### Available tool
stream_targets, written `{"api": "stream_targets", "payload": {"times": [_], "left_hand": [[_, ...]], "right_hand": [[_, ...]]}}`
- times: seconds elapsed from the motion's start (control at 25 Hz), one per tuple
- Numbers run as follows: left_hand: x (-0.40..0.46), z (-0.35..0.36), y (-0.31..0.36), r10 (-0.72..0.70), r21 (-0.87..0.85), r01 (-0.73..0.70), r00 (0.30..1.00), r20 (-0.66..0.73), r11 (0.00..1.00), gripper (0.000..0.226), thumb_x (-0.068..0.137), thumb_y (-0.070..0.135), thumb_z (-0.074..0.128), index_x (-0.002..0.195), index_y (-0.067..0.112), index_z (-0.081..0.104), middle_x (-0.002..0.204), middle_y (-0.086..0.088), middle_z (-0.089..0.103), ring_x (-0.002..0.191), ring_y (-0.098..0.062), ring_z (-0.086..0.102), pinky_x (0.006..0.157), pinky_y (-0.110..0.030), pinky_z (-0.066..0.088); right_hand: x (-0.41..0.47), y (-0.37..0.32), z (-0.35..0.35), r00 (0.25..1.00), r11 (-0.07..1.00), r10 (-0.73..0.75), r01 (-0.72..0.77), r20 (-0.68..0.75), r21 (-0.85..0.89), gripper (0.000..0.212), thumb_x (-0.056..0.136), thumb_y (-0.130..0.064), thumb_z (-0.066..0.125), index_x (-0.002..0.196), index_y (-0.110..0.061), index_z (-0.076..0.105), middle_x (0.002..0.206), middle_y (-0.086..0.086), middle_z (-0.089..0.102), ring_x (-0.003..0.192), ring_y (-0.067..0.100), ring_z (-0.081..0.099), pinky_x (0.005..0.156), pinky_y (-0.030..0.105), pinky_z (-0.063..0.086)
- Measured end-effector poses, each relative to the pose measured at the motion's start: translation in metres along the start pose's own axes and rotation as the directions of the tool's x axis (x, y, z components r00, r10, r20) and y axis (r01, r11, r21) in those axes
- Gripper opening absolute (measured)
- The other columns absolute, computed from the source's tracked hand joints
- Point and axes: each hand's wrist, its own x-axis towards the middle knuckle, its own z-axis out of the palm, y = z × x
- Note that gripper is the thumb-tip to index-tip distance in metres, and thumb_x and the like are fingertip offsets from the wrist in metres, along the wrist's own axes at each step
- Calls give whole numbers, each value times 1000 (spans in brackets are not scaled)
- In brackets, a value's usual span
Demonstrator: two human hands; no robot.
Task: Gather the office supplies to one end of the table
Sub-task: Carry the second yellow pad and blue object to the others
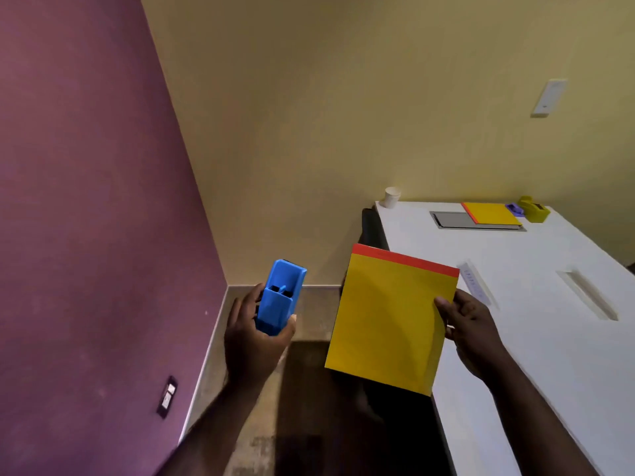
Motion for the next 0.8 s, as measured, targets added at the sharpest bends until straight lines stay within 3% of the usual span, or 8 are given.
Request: {"api": "stream_targets", "payload": {"times": [0.12,0.32,0.68,0.8], "left_hand": [[47,-17,-44,53,36,-53,999,-8,998,75,58,22,91,124,9,57,102,-4,62,84,-24,63,63,-37,56],[117,-23,-95,89,67,-89,996,-4,994,75,60,21,89,126,10,55,105,-7,61,88,-25,63,65,-37,56],[229,47,-134,85,33,-86,996,19,996,72,62,24,88,125,13,55,106,-4,60,88,-23,62,65,-31,51],[272,81,-140,81,45,-83,996,32,996,71,62,23,88,125,11,56,106,-6,60,89,-25,63,67,-32,51]], "right_hand": [[37,-7,51,999,999,-29,30,-31,28,28,90,-27,56,117,-22,63,110,-2,73,97,17,71,71,33,56],[93,-22,116,998,998,-48,50,-45,48,23,97,-16,51,116,-17,62,96,-7,76,82,8,71,57,21,54],[228,-34,164,995,995,-95,95,16,34,25,93,-19,55,117,-22,62,110,-3,73,97,14,70,67,25,58],[286,-34,164,994,995,-95,94,46,26,27,94,-17,55,120,-19,62,110,-2,72,96,14,70,61,23,56]]}}
